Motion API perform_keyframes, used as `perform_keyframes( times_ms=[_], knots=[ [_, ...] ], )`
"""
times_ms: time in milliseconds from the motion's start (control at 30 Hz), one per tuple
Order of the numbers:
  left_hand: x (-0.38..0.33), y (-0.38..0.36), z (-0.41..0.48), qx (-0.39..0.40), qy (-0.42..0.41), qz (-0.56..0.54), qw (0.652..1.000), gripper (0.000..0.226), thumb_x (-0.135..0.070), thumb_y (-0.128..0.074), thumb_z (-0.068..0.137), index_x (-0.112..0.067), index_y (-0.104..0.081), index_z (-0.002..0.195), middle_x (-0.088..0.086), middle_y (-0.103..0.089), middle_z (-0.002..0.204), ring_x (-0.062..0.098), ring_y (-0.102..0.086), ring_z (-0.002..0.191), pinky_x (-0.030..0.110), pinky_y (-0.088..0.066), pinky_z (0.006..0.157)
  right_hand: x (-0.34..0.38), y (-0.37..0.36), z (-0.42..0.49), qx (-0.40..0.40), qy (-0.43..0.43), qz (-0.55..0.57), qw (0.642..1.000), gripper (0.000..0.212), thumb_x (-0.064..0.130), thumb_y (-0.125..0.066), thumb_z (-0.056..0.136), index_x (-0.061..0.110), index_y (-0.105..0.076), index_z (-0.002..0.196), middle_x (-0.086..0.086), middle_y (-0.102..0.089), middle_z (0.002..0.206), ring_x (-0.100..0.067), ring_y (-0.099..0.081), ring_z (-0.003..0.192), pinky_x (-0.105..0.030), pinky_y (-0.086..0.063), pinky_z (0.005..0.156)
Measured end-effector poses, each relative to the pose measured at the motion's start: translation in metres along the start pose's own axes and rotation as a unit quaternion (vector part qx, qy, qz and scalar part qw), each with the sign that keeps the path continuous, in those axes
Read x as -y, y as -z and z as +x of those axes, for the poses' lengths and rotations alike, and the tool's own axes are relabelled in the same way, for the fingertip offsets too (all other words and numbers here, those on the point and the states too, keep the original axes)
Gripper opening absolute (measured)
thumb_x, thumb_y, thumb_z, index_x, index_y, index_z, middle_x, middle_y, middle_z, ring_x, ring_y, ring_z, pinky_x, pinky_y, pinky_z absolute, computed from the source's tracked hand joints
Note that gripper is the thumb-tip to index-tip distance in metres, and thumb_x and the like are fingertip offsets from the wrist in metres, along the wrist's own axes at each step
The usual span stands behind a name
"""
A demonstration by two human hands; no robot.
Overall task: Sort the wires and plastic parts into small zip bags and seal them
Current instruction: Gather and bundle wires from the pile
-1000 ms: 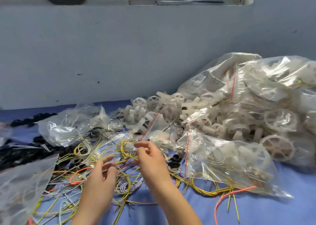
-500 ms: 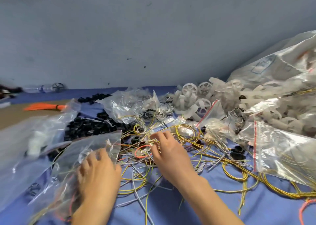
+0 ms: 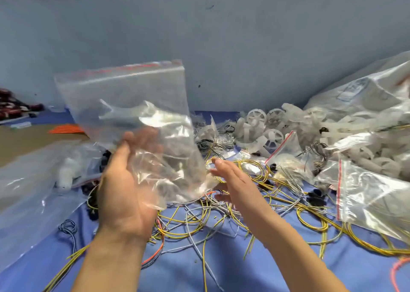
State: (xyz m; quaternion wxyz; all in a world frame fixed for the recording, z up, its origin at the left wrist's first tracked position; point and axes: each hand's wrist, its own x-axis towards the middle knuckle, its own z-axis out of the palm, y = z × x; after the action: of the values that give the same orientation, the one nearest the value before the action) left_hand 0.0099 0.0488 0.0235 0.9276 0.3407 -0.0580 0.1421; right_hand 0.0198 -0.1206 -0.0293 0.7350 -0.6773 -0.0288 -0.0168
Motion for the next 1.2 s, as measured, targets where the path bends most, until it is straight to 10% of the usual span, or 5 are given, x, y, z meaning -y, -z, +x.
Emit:
perform_keyframes(
  times_ms=[267, 633, 800, 1000, 1200],
  knots=[
    [0.048, 0.002, -0.022, -0.079, 0.171, -0.082, 0.979, 0.023, -0.021, -0.042, 0.102, -0.025, -0.057, 0.085, -0.002, -0.073, 0.108, 0.017, -0.071, 0.088, 0.036, -0.060, 0.075, 0.012, 0.020, -0.019, 0.010, -0.043, 0.171, 0.984, 0.043, 0.037, -0.073, 0.074, 0.011, -0.071, 0.107, -0.004, -0.075, 0.097, -0.018, -0.071, 0.081, -0.033, -0.059, 0.067],
    [0.066, 0.023, -0.015, -0.091, 0.261, 0.075, 0.958, 0.011, -0.013, -0.047, 0.092, -0.013, -0.054, 0.084, 0.005, -0.064, 0.081, 0.014, -0.062, 0.068, 0.026, -0.055, 0.059, 0.015, 0.125, -0.034, -0.162, -0.016, -0.082, 0.983, 0.016, 0.017, -0.051, 0.100, 0.019, -0.065, 0.092, 0.013, -0.061, 0.063, -0.003, -0.047, 0.040, -0.026, -0.048, 0.036],
    [0.083, 0.020, -0.027, -0.030, 0.290, 0.292, 0.911, 0.007, -0.007, -0.055, 0.095, -0.008, -0.062, 0.094, 0.008, -0.064, 0.077, 0.017, -0.059, 0.062, 0.020, -0.053, 0.046, 0.018, 0.190, -0.055, -0.184, 0.014, -0.398, 0.899, 0.011, 0.037, -0.061, 0.094, 0.033, -0.070, 0.099, 0.016, -0.071, 0.079, 0.009, -0.055, 0.059, -0.017, -0.040, 0.058],
    [0.112, 0.000, -0.056, 0.073, 0.266, 0.425, 0.862, 0.012, 0.000, -0.051, 0.096, -0.007, -0.061, 0.097, 0.009, -0.065, 0.082, 0.016, -0.061, 0.059, 0.023, -0.055, 0.054, 0.027, 0.223, -0.077, -0.313, 0.007, -0.548, 0.776, 0.044, 0.037, -0.057, 0.095, 0.021, -0.051, 0.136, -0.009, -0.059, 0.113, -0.033, -0.054, 0.112, -0.042, -0.044, 0.090],
    [0.118, -0.019, -0.058, 0.019, 0.347, 0.296, 0.890, 0.038, 0.016, -0.027, 0.092, -0.004, -0.059, 0.100, 0.016, -0.062, 0.089, 0.026, -0.065, 0.067, 0.031, -0.058, 0.056, 0.030, 0.170, -0.085, -0.212, 0.164, -0.447, 0.853, 0.019, 0.019, -0.057, 0.096, 0.026, -0.067, 0.111, 0.010, -0.064, 0.098, -0.001, -0.059, 0.075, -0.014, -0.043, 0.073]
  ],
)
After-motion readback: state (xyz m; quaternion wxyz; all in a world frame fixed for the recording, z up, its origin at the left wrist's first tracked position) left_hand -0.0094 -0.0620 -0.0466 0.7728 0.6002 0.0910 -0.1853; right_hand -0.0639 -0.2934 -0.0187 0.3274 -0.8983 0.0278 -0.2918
